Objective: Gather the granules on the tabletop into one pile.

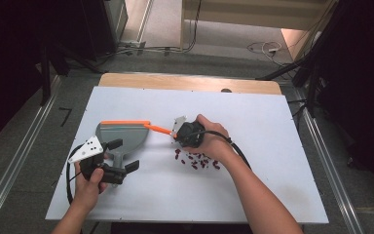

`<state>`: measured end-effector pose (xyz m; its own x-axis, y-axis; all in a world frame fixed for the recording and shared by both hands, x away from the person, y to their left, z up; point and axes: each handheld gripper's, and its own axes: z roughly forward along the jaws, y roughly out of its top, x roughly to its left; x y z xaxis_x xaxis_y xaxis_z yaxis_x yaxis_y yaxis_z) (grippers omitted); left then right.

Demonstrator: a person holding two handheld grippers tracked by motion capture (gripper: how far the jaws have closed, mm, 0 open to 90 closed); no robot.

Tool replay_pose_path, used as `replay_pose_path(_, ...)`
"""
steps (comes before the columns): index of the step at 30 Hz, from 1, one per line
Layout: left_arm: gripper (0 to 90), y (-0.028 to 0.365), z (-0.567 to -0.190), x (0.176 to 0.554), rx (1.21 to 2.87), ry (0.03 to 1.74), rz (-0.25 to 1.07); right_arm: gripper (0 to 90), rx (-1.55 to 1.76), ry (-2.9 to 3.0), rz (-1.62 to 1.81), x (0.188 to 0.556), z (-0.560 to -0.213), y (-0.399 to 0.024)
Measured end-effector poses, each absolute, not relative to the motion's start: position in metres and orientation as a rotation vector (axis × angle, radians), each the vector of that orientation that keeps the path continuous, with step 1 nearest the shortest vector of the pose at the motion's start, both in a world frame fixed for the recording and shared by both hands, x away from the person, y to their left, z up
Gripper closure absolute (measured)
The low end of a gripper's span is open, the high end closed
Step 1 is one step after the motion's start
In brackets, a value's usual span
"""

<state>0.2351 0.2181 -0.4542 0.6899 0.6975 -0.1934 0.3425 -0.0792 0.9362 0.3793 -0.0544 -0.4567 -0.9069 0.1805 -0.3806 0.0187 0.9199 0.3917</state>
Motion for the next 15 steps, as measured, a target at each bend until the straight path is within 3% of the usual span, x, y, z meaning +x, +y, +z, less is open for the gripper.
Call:
replay_pose_path(11,0.0,0.216,-0.455,0.236,1.689,0.848,0.360,67.9,0.052,2.683,0.555,0.361,-0.453,-0.064)
replay_pose_path(15,0.0,0.217,-0.455,0.236,1.690,0.848,0.361,68.4,0.107,2.602,0.641,0.360,-0.435,-0.070)
